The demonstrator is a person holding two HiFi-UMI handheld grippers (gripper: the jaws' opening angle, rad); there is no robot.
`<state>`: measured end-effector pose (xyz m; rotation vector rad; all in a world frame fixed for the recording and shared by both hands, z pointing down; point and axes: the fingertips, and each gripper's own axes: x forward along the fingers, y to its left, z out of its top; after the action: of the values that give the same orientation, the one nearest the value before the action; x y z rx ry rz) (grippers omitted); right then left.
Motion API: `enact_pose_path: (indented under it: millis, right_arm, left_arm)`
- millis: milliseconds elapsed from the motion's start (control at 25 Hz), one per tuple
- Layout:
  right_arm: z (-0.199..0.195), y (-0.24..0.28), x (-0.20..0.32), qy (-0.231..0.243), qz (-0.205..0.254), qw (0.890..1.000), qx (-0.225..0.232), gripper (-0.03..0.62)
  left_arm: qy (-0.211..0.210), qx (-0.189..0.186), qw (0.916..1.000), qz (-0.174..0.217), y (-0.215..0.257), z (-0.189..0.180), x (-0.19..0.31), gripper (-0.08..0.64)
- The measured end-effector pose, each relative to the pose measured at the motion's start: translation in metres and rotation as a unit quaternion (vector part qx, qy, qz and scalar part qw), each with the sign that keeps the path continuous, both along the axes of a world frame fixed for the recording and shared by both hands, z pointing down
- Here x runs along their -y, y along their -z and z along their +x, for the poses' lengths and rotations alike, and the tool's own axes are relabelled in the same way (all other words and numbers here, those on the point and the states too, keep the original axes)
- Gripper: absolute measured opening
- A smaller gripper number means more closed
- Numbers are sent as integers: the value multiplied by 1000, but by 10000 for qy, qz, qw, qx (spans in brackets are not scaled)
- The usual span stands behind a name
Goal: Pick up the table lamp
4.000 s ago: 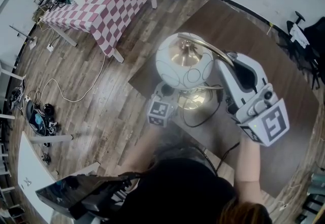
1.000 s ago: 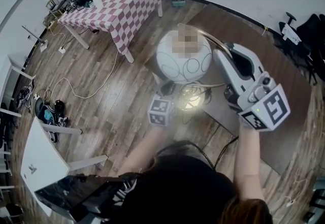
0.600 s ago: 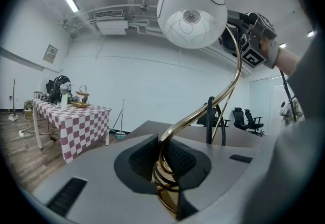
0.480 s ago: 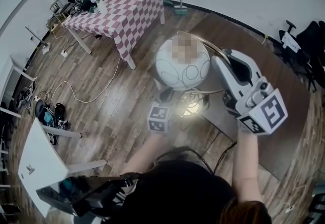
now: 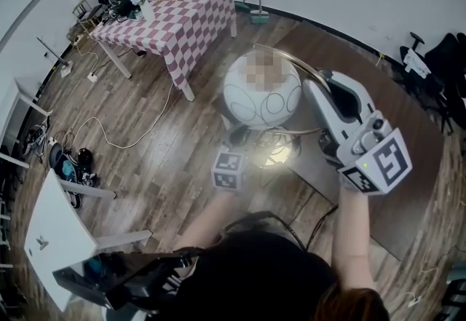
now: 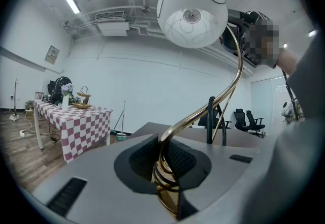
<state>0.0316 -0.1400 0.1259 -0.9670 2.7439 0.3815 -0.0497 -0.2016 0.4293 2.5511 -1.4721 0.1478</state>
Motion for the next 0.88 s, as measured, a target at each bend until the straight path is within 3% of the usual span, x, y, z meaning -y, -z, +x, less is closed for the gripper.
enact_pose_path:
  millis: [880]
  right_arm:
    - [22,-5,1,27,-37,10000,-69,40]
  left_arm:
    - [80,13,9999,-117,-6,21,1,34]
